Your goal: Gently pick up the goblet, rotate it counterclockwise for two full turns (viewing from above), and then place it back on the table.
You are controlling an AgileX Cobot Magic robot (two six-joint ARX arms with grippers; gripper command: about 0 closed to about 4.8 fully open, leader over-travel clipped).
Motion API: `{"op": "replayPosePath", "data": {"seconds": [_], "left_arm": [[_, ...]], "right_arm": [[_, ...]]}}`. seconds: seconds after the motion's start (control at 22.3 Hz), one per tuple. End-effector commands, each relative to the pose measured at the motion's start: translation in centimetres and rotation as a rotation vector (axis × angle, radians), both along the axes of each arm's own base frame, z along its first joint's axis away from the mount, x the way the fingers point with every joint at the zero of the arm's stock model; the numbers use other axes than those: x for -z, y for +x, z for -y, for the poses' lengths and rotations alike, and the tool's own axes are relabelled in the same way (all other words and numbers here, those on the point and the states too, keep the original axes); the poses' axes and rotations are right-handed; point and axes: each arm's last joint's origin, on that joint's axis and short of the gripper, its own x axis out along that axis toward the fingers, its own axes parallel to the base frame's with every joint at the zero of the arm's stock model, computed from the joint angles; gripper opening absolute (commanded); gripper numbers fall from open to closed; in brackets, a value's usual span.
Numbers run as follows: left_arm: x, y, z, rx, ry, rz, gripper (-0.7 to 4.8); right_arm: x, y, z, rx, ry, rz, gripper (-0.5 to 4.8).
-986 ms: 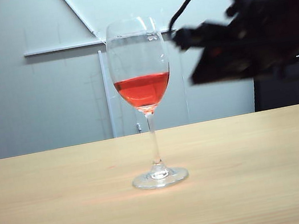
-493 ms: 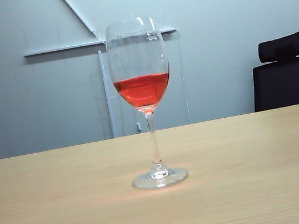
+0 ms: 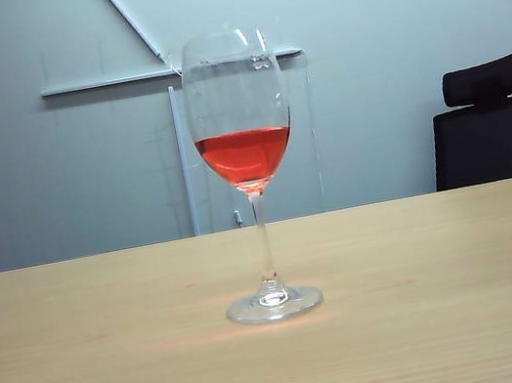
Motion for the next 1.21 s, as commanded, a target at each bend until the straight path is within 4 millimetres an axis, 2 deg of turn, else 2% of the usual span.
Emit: {"op": "replayPosePath", "data": {"seconds": [0.04, 0.4, 0.49, 0.67, 0.85, 1.08, 1.21], "left_arm": [[-0.2, 0.0, 0.0, 0.001, 0.001, 0.013, -0.05], [-0.2, 0.0, 0.0, 0.001, 0.001, 0.013, -0.05], [-0.2, 0.0, 0.0, 0.0, 0.001, 0.013, -0.05], [-0.2, 0.0, 0.0, -0.001, 0.001, 0.012, -0.05], [-0.2, 0.0, 0.0, -0.007, 0.001, 0.013, -0.05], [-0.2, 0.0, 0.0, -0.006, 0.001, 0.013, -0.05], [-0.2, 0.0, 0.0, -0.006, 0.001, 0.013, -0.05]], "right_arm": [[-0.4, 0.0, 0.0, 0.0, 0.014, 0.019, -0.05], [-0.2, 0.2, 1.0, 0.167, -0.001, 0.014, -0.06], [0.1, 0.7, 1.9, 0.125, -0.005, -0.004, -0.06], [1.7, 1.4, 4.5, 0.121, 0.041, 0.061, -0.06], [3.7, 0.9, 6.7, 0.235, 0.053, 0.118, -0.06], [5.5, 0.1, 7.6, 0.33, 0.063, 0.186, -0.06], [5.9, -0.3, 7.9, 0.354, 0.064, 0.192, -0.06]]}}
